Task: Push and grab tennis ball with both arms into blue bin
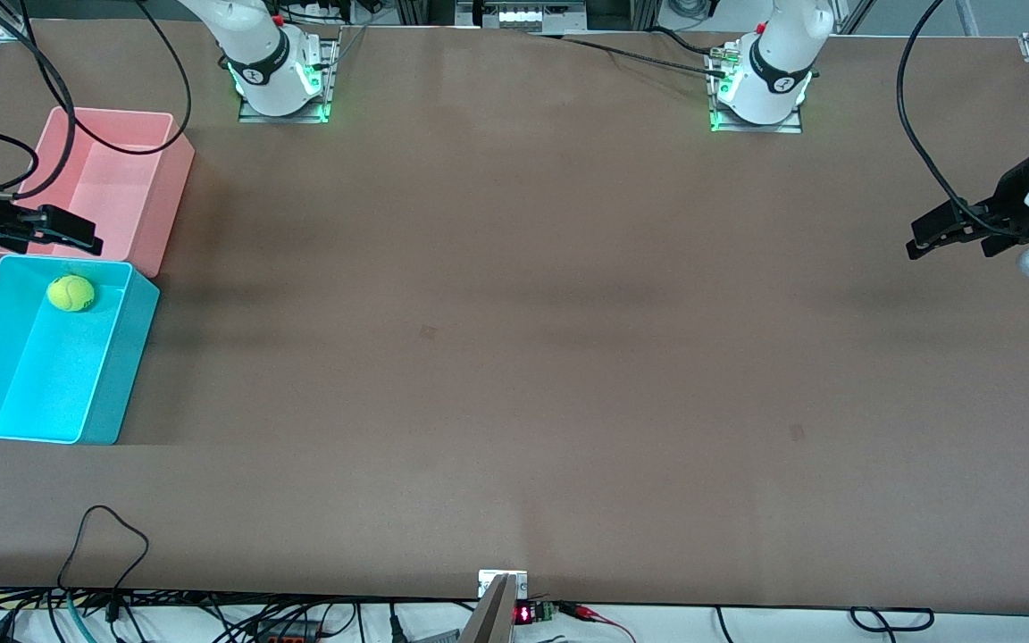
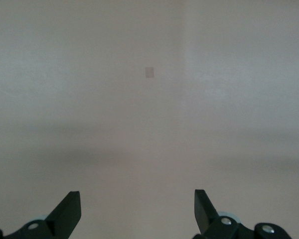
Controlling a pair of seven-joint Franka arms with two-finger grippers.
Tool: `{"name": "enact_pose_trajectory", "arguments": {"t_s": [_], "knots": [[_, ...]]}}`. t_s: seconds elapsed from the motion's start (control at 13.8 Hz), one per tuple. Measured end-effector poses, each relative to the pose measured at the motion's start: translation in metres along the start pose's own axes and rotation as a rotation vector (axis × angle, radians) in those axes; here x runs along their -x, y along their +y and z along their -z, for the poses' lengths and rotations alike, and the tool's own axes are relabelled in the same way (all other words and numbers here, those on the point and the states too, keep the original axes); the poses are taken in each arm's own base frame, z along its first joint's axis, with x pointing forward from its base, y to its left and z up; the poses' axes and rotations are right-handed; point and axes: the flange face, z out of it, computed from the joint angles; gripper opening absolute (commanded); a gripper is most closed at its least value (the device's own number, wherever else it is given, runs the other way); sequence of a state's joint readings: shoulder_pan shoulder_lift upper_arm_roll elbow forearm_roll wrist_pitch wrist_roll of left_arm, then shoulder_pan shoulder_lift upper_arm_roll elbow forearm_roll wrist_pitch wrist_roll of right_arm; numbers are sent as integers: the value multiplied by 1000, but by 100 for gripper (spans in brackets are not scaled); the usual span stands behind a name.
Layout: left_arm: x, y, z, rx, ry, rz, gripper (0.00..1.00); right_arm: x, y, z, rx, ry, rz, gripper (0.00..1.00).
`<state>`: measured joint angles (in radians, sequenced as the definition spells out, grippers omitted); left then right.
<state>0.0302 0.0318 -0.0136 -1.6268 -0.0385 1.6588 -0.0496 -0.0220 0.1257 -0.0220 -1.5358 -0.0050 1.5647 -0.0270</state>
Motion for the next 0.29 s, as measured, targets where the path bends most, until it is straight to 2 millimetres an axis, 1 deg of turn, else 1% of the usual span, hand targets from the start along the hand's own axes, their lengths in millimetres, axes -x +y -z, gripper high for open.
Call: {"name": "enact_pose_trajectory", "arguments": {"t_s": [0.29], "knots": [[0, 0, 0, 0, 0, 0, 100, -1, 0, 0, 0, -2, -2, 100]]}}
